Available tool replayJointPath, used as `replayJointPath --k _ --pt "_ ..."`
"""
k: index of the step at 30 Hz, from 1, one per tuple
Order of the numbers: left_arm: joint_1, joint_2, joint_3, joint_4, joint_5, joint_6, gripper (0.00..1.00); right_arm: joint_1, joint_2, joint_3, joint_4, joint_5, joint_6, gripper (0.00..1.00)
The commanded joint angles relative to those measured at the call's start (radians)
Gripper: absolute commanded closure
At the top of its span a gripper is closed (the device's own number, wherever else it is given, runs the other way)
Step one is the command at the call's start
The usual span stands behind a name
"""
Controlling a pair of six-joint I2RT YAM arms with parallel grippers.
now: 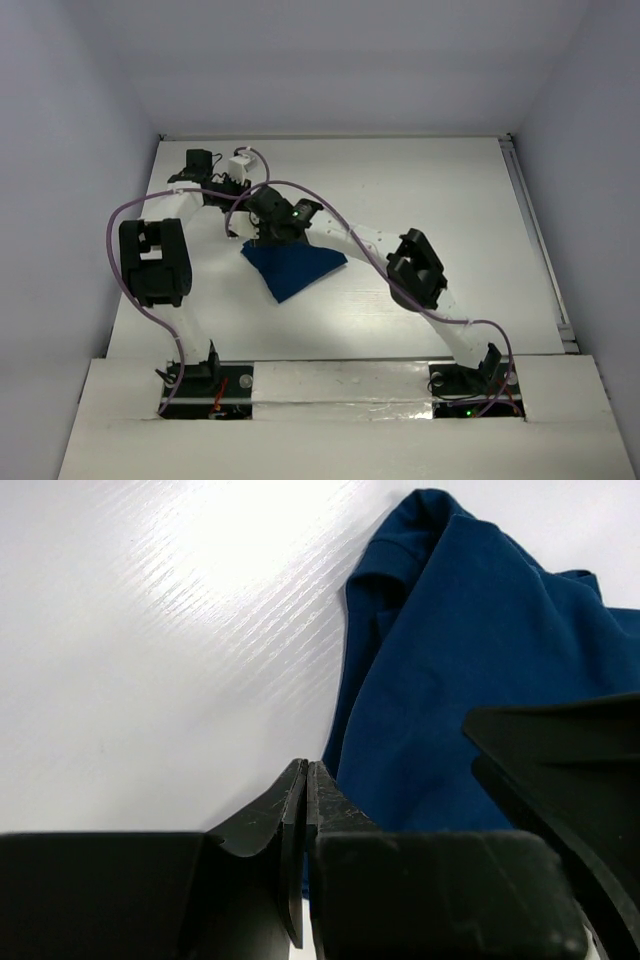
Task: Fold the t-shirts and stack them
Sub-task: Fold the long partially folded tshirt into a neat square
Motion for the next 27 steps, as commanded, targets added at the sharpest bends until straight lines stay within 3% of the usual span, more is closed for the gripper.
replayJointPath --k 1,7,14,22,27 --pt "-0.003 -0.079 -0.006 -0.021 0.046 0.003 1.0 -0.006 -0.078 -0.032 0.064 0.063 0.023 0.56" --pt "-0.003 -0.132 -0.014 -0.036 0.035 0.005 1.0 -0.016 -0.231 -0.258 0.118 0.121 0.029 0.59" --pt "-0.003 -0.168 -0.038 -0.047 0.085 -0.009 1.0 -0.075 -0.314 -0.459 0.135 0.071 0.068 0.67" --pt "0.006 -0.198 -0.107 -0.011 0.115 -0.032 1.0 -0.085 -0.23 -0.522 0.124 -0.078 0.103 0.73" --pt "0.017 -0.172 -0.107 -0.097 0.196 0.013 1.0 -0.108 -0.211 -0.559 0.162 -0.14 0.115 0.71"
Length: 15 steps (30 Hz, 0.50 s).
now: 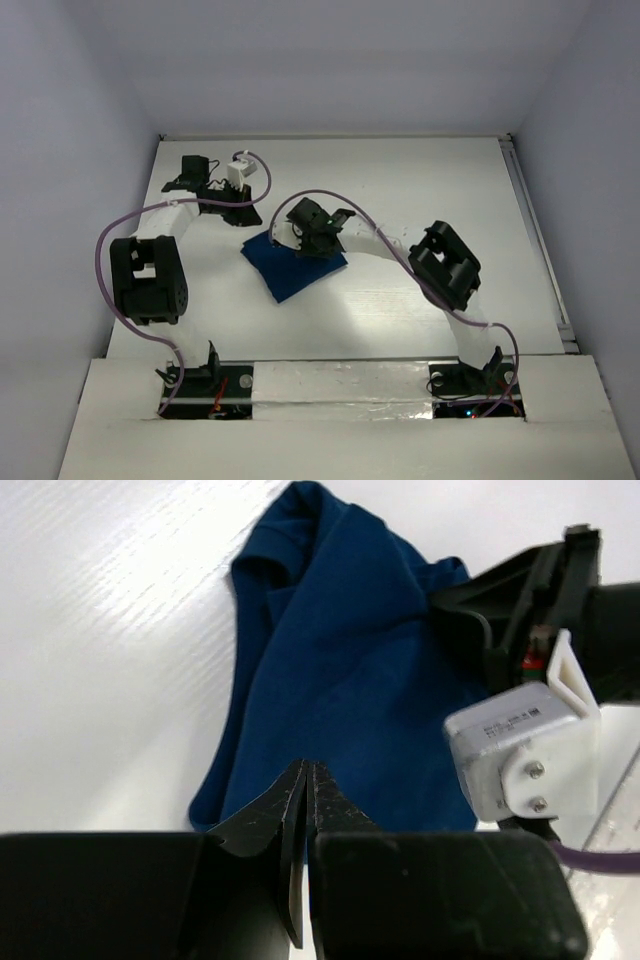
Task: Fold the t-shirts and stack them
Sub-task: Fold the long partially folded tshirt into a neat square
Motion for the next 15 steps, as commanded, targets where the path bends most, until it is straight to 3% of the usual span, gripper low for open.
replayJointPath --k 1,5,9,13,15 --pt "0.03 -0.032 -0.011 -0.062 0.104 0.034 1.0 -0.028 -0.012 -0.027 0.045 -0.113 0.045 0.69" --pt "0.06 -0.061 -0.04 -0.093 0.215 0.074 1.0 -0.091 -0.109 -0.004 0.041 -0.167 0.076 0.61" --pt "0.06 -0.069 -0.086 -0.1 0.258 0.096 1.0 -0.122 -0.203 -0.006 0.08 -0.147 0.108 0.61" --pt "0.06 -0.054 -0.126 -0.122 0.267 0.15 1.0 -0.131 -0.228 0.02 0.071 -0.178 0.132 0.64" --pt "0.051 -0.038 -0.138 -0.143 0.32 0.178 1.0 -0.131 -0.215 0.045 0.067 -0.224 0.14 0.71"
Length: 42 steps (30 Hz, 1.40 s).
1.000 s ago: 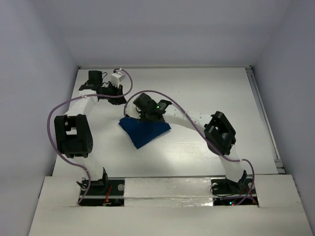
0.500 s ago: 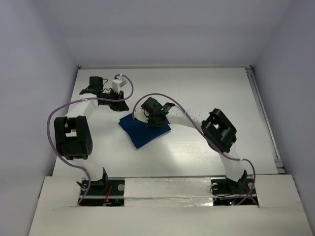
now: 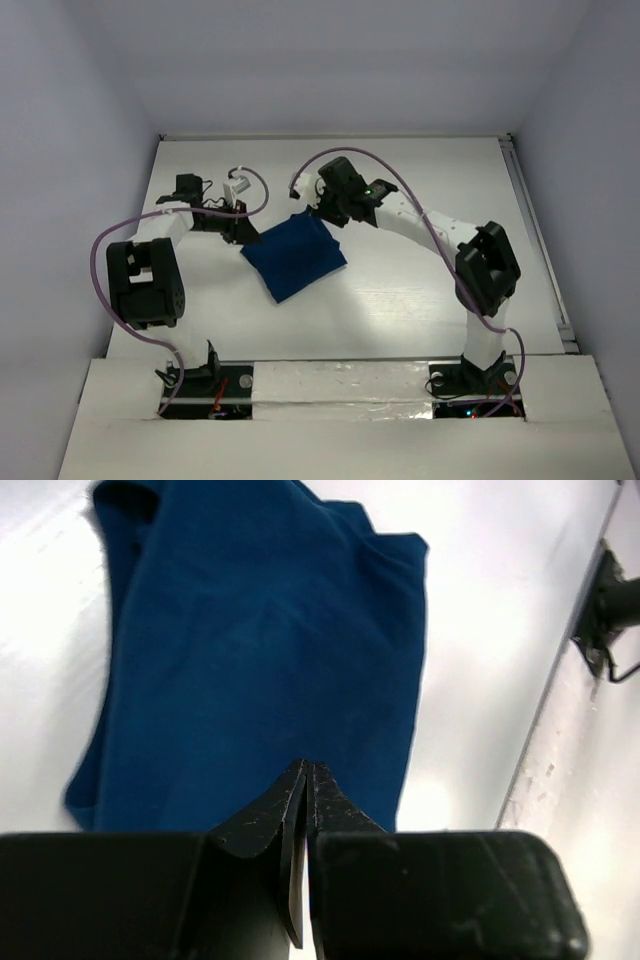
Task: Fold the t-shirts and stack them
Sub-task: Fold the long partially folded tshirt into a neat square, then smooth out wrinkles on the folded tshirt
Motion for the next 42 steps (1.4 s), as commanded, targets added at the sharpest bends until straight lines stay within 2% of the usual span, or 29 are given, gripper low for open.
replayJointPath --k 1,2,3,4,8,11,15,17,20,25,30,37,42 --pt "-0.01 0.007 -0.032 -0.046 0.117 0.068 1.0 0.013 0.016 0.064 0.027 -0.104 0.039 0.74" --pt "-0.019 0.021 -0.034 -0.035 0.121 0.061 1.0 0.013 0.035 0.081 0.001 -0.131 0.041 0.78" --pt "-0.019 0.049 -0.037 -0.028 0.126 0.047 1.0 0.013 0.055 0.114 -0.01 -0.178 0.044 0.94" --pt "-0.019 0.066 -0.037 -0.021 0.124 0.039 1.0 0.013 0.097 0.137 -0.031 -0.208 0.048 1.0" --pt "-0.019 0.113 -0.04 -0.022 0.138 0.044 1.0 -0.007 0.19 0.225 -0.099 -0.366 0.088 1.0" --pt "-0.019 0.133 -0.063 0.061 0.157 -0.078 1.0 -0.032 0.234 0.243 -0.091 -0.548 0.143 1.0" --pt "-0.028 0.198 -0.055 0.092 0.187 -0.14 1.0 -0.053 0.294 0.271 -0.117 -0.659 0.19 1.0" --pt "-0.038 0.228 -0.058 0.121 0.16 -0.157 1.0 -0.053 0.309 0.277 -0.14 -0.67 0.194 1.0" --pt "-0.067 0.227 -0.104 0.263 0.053 -0.304 1.0 -0.062 0.313 0.256 -0.13 -0.658 0.197 1.0" --pt "-0.12 0.224 -0.063 0.341 -0.136 -0.438 1.0 -0.096 0.285 0.175 -0.102 -0.641 0.226 1.0" --pt "-0.13 0.314 0.052 0.35 -0.167 -0.608 1.0 -0.106 0.239 0.116 -0.09 -0.599 0.231 1.0" --pt "-0.217 0.483 0.272 0.327 -0.178 -0.651 1.0 -0.148 0.198 0.018 -0.073 -0.592 0.217 1.0" --pt "-0.256 0.543 0.397 0.291 -0.132 -0.676 1.0 -0.198 0.213 0.088 -0.125 -0.585 0.223 1.0"
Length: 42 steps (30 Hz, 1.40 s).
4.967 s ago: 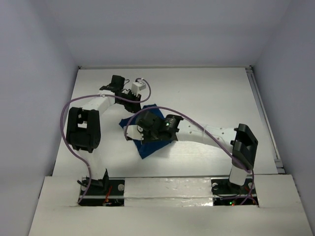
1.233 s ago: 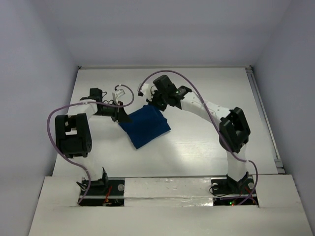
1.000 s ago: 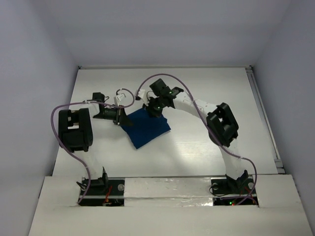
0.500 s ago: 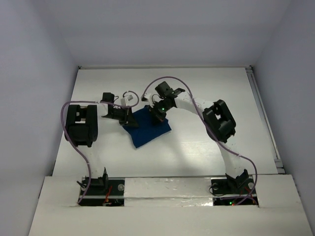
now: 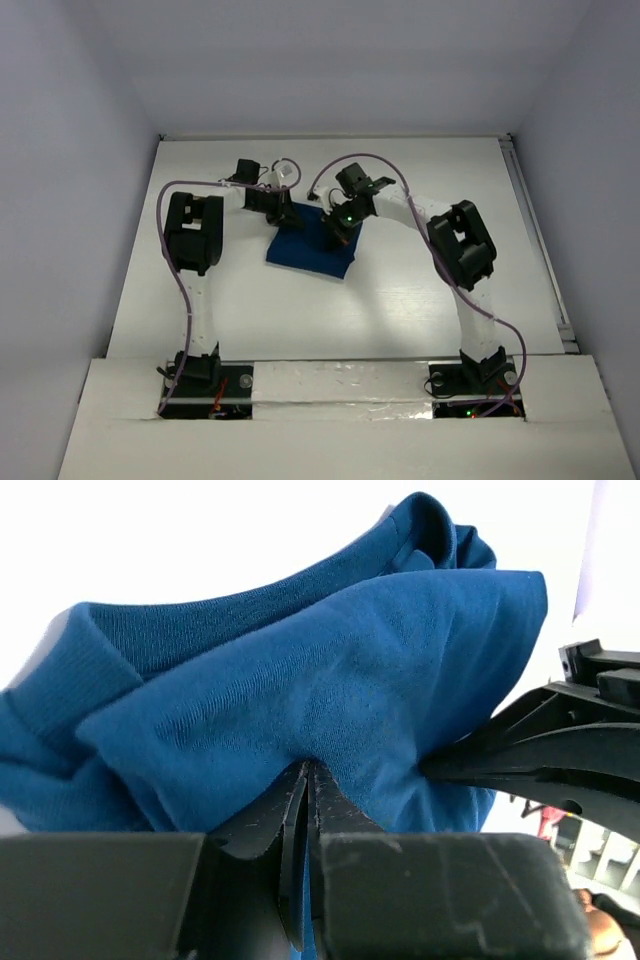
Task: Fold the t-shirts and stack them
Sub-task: Smooth out wrinkles on the folded tshirt
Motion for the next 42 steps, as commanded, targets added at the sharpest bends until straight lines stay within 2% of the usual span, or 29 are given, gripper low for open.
replayJointPath --k 1,6,19,25,28,35,42 --pt "-0.028 0.009 0.059 -0.001 -0.029 -0.016 1.0 -0.051 -0.024 0.054 -0.044 0.01 0.0 1.0" --pt "-0.028 -0.077 0.031 0.002 -0.046 0.019 1.0 -0.076 -0.082 0.027 -0.018 0.014 0.008 1.0" --pt "-0.01 -0.184 -0.117 -0.047 -0.063 0.099 1.0 -0.105 0.017 0.169 -0.101 0.056 0.052 1.0" --pt "-0.009 -0.187 -0.185 -0.065 -0.026 0.151 1.0 -0.105 0.117 0.323 -0.222 0.013 0.089 1.0" --pt "-0.009 -0.198 -0.194 -0.082 -0.036 0.171 1.0 -0.105 0.158 0.348 -0.291 0.005 0.109 1.0" --pt "-0.009 -0.201 -0.22 -0.114 -0.041 0.213 1.0 -0.105 0.157 0.328 -0.267 0.085 0.178 1.0" --pt "-0.009 -0.21 -0.245 -0.12 -0.02 0.227 1.0 -0.105 0.215 0.453 -0.283 0.122 0.177 1.0"
